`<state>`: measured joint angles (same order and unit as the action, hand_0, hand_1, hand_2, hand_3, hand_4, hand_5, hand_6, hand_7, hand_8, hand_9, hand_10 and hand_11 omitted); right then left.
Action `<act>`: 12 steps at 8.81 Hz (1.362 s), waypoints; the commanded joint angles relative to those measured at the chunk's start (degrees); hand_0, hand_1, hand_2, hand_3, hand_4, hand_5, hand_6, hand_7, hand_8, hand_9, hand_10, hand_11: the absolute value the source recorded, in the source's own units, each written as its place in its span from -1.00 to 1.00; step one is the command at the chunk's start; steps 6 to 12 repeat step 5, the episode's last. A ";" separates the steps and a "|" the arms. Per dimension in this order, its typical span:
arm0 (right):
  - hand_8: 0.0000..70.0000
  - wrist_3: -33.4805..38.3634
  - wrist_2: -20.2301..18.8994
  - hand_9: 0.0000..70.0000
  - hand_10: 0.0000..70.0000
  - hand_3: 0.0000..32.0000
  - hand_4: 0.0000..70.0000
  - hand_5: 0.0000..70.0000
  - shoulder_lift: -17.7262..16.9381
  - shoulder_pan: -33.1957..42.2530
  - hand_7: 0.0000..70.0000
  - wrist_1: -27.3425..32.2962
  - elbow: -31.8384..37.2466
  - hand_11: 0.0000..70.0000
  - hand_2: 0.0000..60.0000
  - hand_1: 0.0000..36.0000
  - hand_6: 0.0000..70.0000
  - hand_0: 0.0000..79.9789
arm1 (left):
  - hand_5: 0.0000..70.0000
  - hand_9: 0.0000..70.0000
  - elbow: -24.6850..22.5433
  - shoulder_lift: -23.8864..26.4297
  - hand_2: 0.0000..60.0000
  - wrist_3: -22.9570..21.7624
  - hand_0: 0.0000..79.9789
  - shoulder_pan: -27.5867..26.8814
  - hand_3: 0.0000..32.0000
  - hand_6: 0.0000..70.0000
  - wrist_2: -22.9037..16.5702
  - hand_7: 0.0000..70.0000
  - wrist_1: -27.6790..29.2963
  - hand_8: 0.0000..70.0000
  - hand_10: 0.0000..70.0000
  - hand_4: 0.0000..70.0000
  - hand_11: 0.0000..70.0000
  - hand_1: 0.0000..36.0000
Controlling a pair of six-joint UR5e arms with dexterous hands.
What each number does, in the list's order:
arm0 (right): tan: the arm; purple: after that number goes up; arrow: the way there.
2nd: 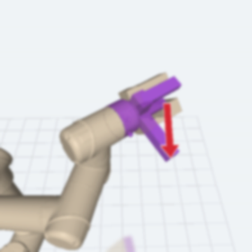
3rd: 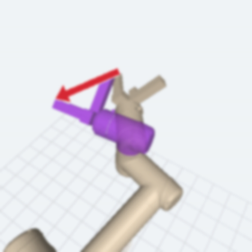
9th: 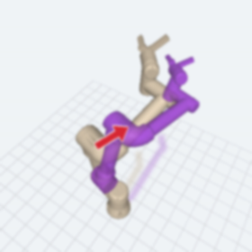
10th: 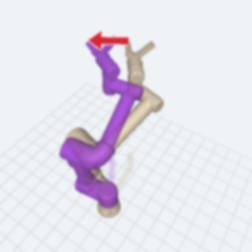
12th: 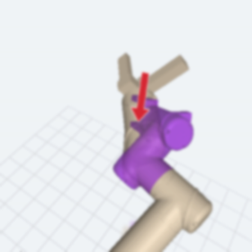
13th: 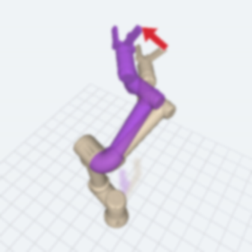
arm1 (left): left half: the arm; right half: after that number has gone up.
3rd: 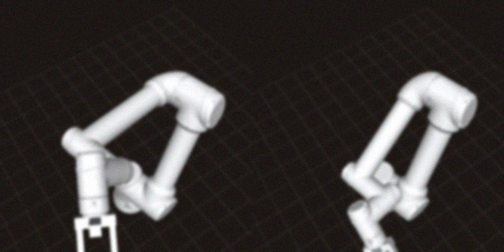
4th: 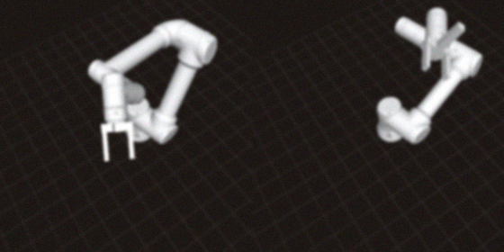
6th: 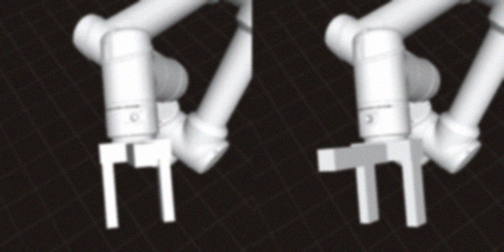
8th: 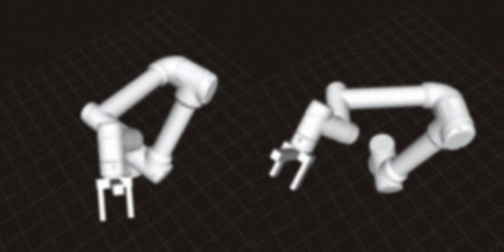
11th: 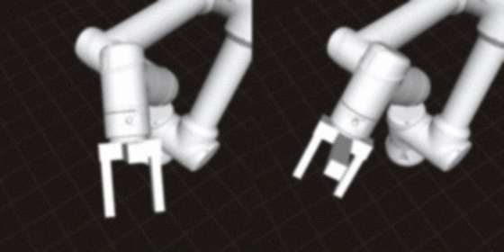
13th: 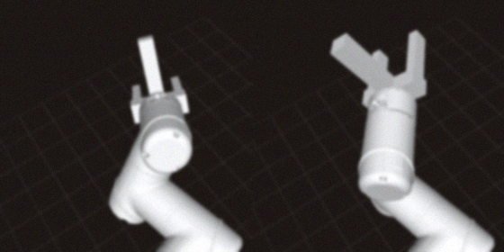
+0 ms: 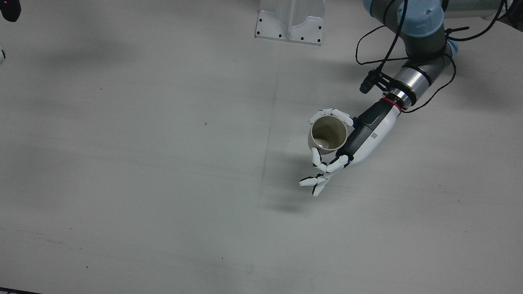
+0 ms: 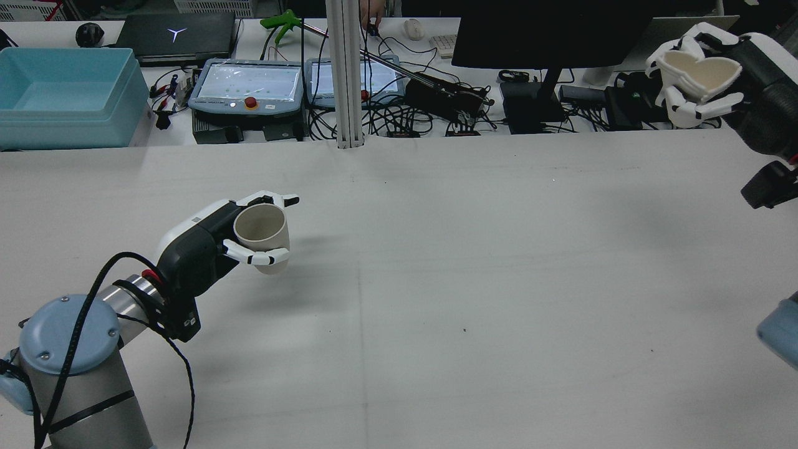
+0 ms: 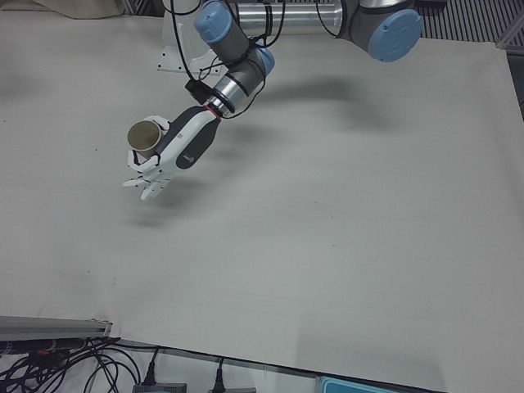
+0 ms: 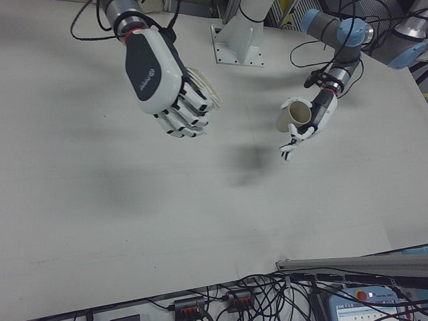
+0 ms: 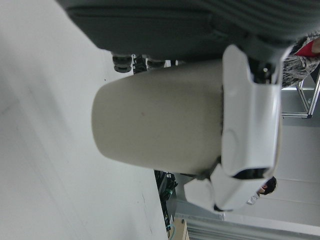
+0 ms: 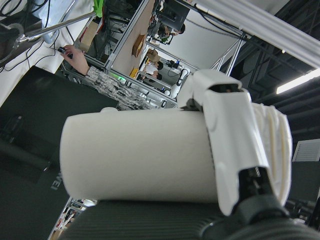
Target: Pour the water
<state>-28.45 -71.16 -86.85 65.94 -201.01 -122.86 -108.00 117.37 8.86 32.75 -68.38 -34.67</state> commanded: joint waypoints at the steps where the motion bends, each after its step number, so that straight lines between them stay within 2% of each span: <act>1: -0.20 6.74 -7.82 0.05 -0.04 -1.00 -0.68 1.00 -8.23 9.79 0.16 21.73 17.23 0.46 1.00 1.00 -0.02 0.92 | 1.00 -0.91 -1.34 -13.80 0.49 -1.56 0.48 1.35 -1.00 -0.68 0.09 -0.47 9.85 -0.90 -0.93 0.49 -0.84 0.55; 2: -0.20 7.53 -10.02 0.06 -0.06 -1.00 -0.67 1.00 -8.33 11.56 0.15 27.45 25.22 0.44 1.00 1.00 -0.03 0.91 | 1.00 -0.92 -0.91 -17.32 0.46 -1.56 0.45 1.61 -1.00 -0.70 0.09 -0.49 13.28 -0.91 -0.92 0.45 -0.84 0.49; 3: -0.19 9.10 -10.13 0.08 -0.08 -1.00 -0.60 1.00 -8.16 11.49 0.18 34.56 34.08 0.40 1.00 1.00 -0.01 0.87 | 1.00 -0.92 -0.64 -21.01 0.41 -1.56 0.45 2.92 -1.00 -0.70 0.18 -0.50 16.71 -0.91 -0.92 0.44 -0.84 0.47; 4: -0.19 10.07 -9.61 0.08 -0.07 -1.00 -0.64 1.00 -7.11 11.14 0.16 42.03 44.35 0.42 1.00 1.00 -0.04 0.83 | 1.00 -0.92 0.58 -24.00 0.38 -1.48 0.45 4.24 -1.00 -0.70 0.44 -0.50 20.75 -0.90 -0.92 0.44 -0.84 0.45; 5: -0.17 10.34 -9.43 0.11 -0.05 -1.00 -0.62 1.00 -3.88 11.14 0.19 48.10 54.55 0.44 1.00 1.00 -0.01 0.81 | 1.00 -0.91 1.20 -26.12 0.38 -1.21 0.43 5.99 -1.00 -0.70 0.62 -0.50 23.48 -0.90 -0.91 0.44 -0.83 0.41; 12: -0.17 10.34 -9.43 0.11 -0.05 -1.00 -0.62 1.00 -3.88 11.14 0.19 48.10 54.55 0.44 1.00 1.00 -0.01 0.81 | 1.00 -0.91 1.20 -26.12 0.38 -1.21 0.43 5.99 -1.00 -0.70 0.62 -0.50 23.48 -0.90 -0.91 0.44 -0.83 0.41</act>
